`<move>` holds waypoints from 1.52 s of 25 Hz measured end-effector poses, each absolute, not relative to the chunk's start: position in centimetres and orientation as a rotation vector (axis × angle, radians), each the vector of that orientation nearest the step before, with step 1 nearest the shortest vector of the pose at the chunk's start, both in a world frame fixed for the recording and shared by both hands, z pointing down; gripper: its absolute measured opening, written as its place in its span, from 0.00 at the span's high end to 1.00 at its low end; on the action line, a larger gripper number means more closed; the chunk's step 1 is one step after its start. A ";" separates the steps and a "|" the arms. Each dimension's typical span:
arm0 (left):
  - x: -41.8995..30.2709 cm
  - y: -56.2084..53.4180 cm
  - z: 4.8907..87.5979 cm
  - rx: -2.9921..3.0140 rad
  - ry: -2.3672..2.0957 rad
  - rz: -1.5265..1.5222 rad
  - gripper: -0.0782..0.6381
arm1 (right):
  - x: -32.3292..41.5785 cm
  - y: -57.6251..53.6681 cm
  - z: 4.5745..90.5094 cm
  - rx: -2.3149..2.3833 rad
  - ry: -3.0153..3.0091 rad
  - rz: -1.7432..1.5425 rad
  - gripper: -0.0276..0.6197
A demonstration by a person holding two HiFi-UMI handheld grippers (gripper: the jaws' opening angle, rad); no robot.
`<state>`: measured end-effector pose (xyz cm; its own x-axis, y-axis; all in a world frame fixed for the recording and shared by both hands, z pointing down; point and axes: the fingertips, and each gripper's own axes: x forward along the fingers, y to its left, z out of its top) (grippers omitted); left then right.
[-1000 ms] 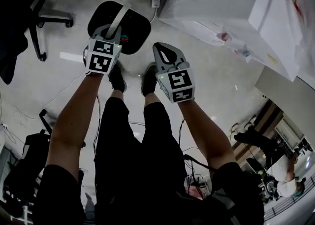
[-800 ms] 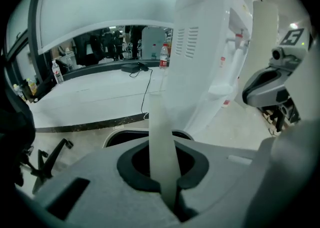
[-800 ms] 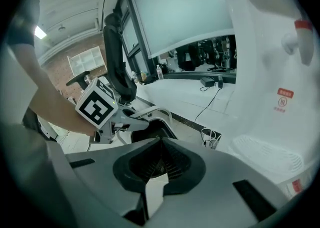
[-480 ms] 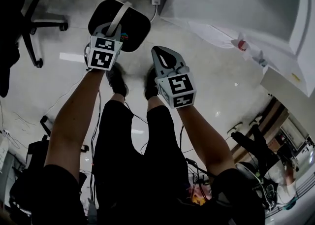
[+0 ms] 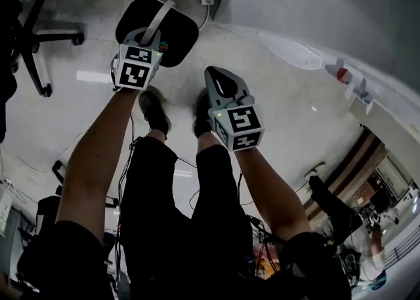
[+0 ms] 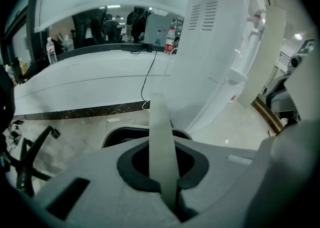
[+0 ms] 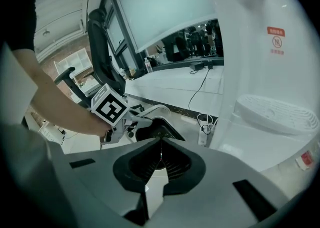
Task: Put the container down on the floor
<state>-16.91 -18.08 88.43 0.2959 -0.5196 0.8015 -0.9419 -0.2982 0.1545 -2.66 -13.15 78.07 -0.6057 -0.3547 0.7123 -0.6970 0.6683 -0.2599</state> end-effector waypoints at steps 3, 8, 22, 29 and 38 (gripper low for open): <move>-17.1 -18.2 89.5 1.930 -1.298 0.863 0.88 | -2.6 -12.4 79.0 0.788 -2.237 0.701 0.94; -17.9 -18.2 90.3 1.932 -1.299 0.869 0.88 | -2.4 -11.7 80.0 0.800 -2.219 0.731 0.94; -20.0 -16.4 91.5 1.833 -1.298 0.915 0.63 | -3.1 -9.3 78.7 0.722 -2.232 0.754 0.94; -20.8 -13.4 90.0 1.804 -1.287 0.904 0.59 | -1.8 -7.6 77.6 0.705 -2.206 0.759 0.94; -21.6 -9.4 83.5 1.803 -1.341 0.926 0.56 | -1.8 -7.2 73.3 0.675 -2.217 0.716 0.94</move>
<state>-21.63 -9.39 83.46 0.2097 -0.4709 0.8569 -0.9682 -0.2225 0.1146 -1.78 -7.18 73.34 -0.6186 -0.2526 0.7440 -0.6402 0.7110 -0.2909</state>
